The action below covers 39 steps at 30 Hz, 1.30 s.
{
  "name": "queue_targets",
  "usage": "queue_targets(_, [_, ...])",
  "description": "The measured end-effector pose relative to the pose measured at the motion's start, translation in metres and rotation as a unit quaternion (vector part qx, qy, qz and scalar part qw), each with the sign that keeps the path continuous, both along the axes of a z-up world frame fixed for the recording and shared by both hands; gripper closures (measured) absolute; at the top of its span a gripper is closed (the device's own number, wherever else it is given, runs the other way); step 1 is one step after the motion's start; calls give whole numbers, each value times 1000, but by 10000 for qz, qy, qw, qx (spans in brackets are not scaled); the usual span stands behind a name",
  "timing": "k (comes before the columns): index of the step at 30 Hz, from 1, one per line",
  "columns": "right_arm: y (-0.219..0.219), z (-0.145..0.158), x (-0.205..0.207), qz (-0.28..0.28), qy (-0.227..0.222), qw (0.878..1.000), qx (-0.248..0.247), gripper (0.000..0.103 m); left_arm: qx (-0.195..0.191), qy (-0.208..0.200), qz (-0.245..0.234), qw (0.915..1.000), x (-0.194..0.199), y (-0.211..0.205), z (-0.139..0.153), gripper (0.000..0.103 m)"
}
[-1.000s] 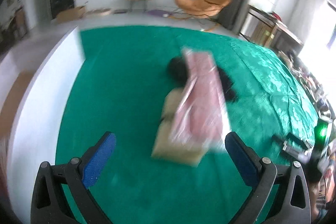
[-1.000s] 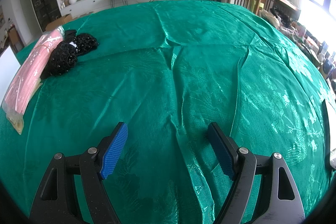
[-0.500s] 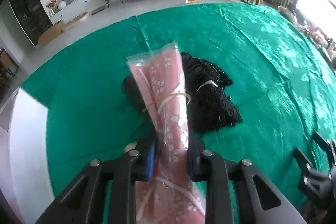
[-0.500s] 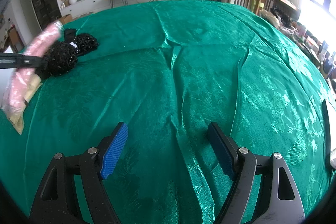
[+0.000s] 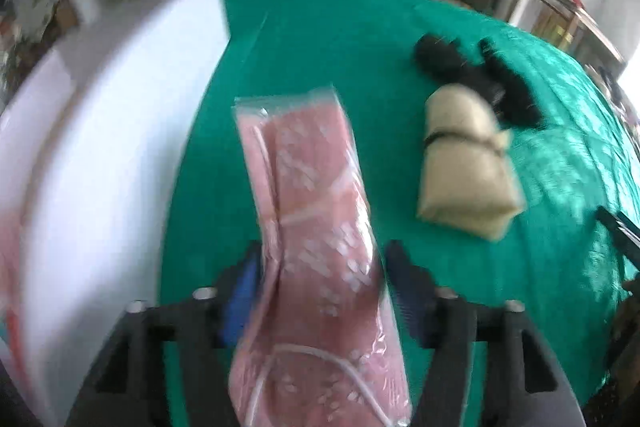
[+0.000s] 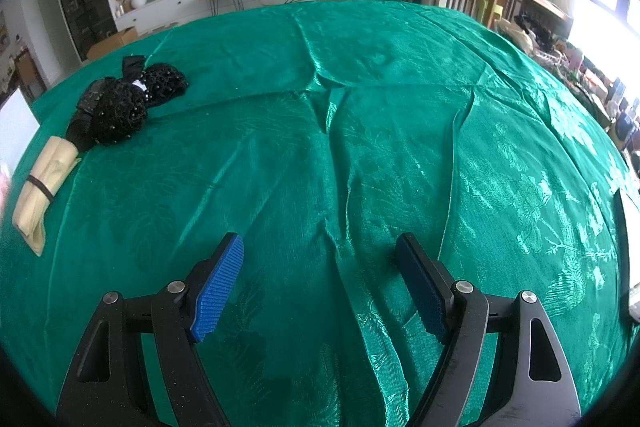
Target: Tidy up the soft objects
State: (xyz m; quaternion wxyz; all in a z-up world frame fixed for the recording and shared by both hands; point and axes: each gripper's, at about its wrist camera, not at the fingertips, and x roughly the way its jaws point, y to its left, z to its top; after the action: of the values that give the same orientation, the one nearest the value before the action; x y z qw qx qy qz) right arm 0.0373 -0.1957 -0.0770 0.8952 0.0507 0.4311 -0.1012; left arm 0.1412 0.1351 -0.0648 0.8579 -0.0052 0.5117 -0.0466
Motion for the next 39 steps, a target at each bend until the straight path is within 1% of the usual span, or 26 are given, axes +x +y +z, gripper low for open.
queue_targets(1, [0, 0, 0, 0, 1, 10000, -2, 22, -76, -7, 84, 9999, -3, 3, -10, 33])
queue_targets(2, [0, 0, 0, 0, 0, 10000, -1, 22, -68, -238, 44, 9997, -7, 2, -10, 28])
queue_targets(3, [0, 0, 0, 0, 1, 10000, -1, 22, 98, -376, 58, 9992, -11, 0, -11, 14])
queue_targets(4, [0, 0, 0, 0, 0, 10000, 2, 22, 341, -377, 74, 9987, -12, -2, -16, 6])
queue_targets(5, [0, 0, 0, 0, 1, 10000, -2, 22, 400, -432, 64, 9982, -12, -4, -20, 4])
queue_targets(6, [0, 0, 0, 0, 0, 10000, -1, 22, 384, -562, 117, 9976, -15, -1, -21, 1])
queue_targets(7, [0, 0, 0, 0, -1, 10000, 1, 22, 313, -579, 164, 9977, -16, 3, -23, 0])
queue_targets(8, [0, 0, 0, 1, 0, 10000, -1, 22, 132, -536, 237, 9982, -15, 10, -24, 0])
queue_targets(12, [0, 0, 0, 0, 0, 10000, -1, 22, 167, -662, 352, 9970, -19, 15, -25, 0])
queue_targets(17, [0, 0, 0, 0, 0, 10000, -2, 22, 158, -668, 353, 9970, -25, 21, -26, 0])
queue_targets(39, [0, 0, 0, -2, 1, 10000, 0, 22, 162, -665, 357, 9970, -24, 18, -26, 0])
